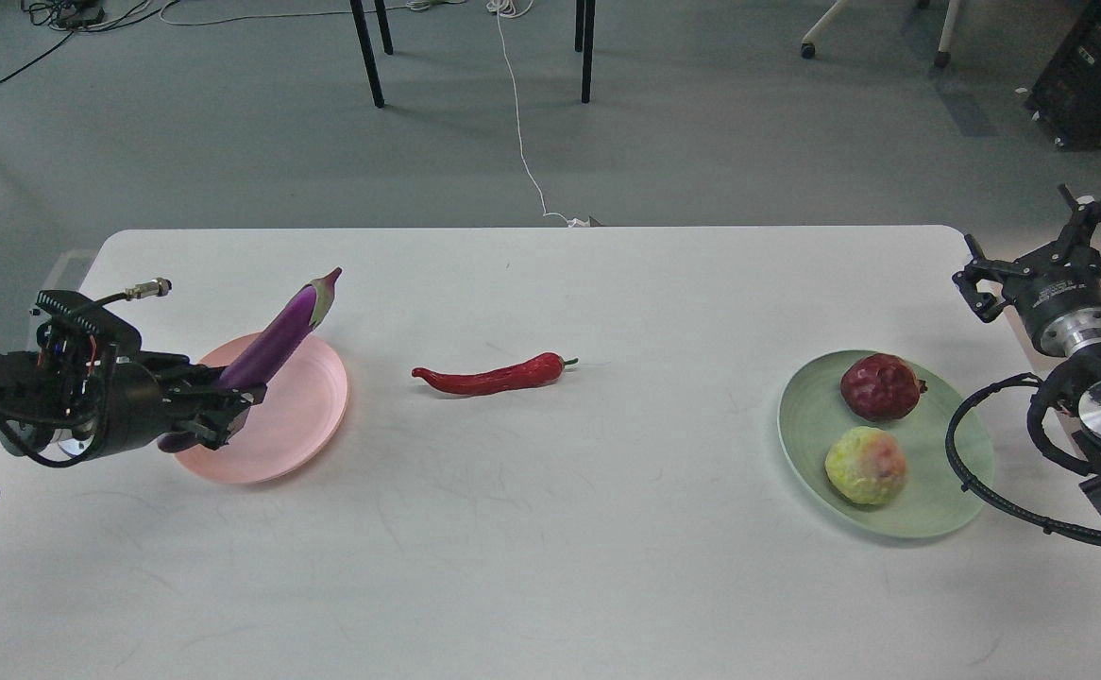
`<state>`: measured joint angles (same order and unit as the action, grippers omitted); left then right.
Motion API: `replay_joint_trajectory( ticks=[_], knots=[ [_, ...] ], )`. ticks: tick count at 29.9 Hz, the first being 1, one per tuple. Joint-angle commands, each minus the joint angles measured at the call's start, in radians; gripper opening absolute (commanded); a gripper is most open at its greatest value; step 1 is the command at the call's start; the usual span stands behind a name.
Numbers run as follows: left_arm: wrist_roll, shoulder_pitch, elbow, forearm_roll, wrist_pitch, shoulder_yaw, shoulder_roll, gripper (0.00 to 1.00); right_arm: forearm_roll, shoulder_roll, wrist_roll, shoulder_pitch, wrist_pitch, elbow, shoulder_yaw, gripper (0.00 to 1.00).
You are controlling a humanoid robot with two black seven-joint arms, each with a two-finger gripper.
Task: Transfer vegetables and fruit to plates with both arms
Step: 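Reach the left gripper to the red chili pepper and grasp it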
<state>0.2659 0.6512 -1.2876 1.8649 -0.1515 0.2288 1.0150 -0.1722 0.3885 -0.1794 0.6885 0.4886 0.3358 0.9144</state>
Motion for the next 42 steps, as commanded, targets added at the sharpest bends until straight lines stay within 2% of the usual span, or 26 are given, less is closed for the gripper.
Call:
replay_joint_trajectory(
  ticks=[1, 2, 5, 9, 13, 16, 20, 25, 33, 38, 42],
  knots=[
    [-0.008, -0.048, 0.004, -0.001, 0.038, 0.003, -0.003, 0.31, 0.002, 0.003, 0.000, 0.006, 0.000, 0.002, 0.000, 0.99],
    [-0.013, -0.056, 0.005, -0.001, 0.058, 0.003, -0.003, 0.37, 0.003, 0.003, 0.000, 0.005, 0.000, 0.002, 0.000, 0.99],
    [-0.019, -0.062, 0.010, 0.000, 0.078, 0.000, -0.004, 0.74, 0.005, 0.003, 0.000, 0.005, 0.000, 0.002, 0.000, 0.99],
    [-0.013, -0.059, 0.010, -0.001, 0.073, 0.001, -0.004, 0.79, 0.005, 0.003, 0.000, 0.005, 0.000, 0.002, -0.015, 0.99],
    [-0.008, -0.042, 0.011, -0.001, 0.067, 0.010, -0.003, 0.80, 0.007, 0.003, 0.000, 0.003, 0.000, 0.002, -0.046, 0.99],
    [-0.017, 0.023, 0.011, -0.003, 0.070, 0.020, -0.015, 0.80, 0.005, 0.001, 0.000, 0.005, 0.000, 0.002, -0.045, 0.99],
    [-0.027, 0.198, 0.013, 0.010, 0.066, 0.004, -0.149, 0.80, 0.005, 0.000, 0.000, 0.005, 0.000, 0.003, -0.046, 0.99],
    [-0.077, 0.301, 0.053, 0.019, 0.024, 0.000, -0.317, 0.76, 0.005, 0.003, 0.000, 0.006, 0.000, 0.005, -0.046, 0.99],
    [-0.073, 0.300, 0.206, 0.203, 0.021, -0.042, -0.571, 0.62, 0.005, 0.009, 0.000, 0.006, 0.000, 0.005, -0.046, 0.99],
    [-0.068, 0.298, 0.275, 0.212, 0.027, -0.124, -0.636, 0.57, 0.005, 0.010, 0.000, 0.000, 0.000, 0.005, -0.046, 0.99],
    [-0.074, 0.295, 0.330, 0.212, 0.035, -0.183, -0.693, 0.56, 0.005, 0.009, 0.000, -0.003, 0.000, 0.005, -0.046, 0.99]
  ],
)
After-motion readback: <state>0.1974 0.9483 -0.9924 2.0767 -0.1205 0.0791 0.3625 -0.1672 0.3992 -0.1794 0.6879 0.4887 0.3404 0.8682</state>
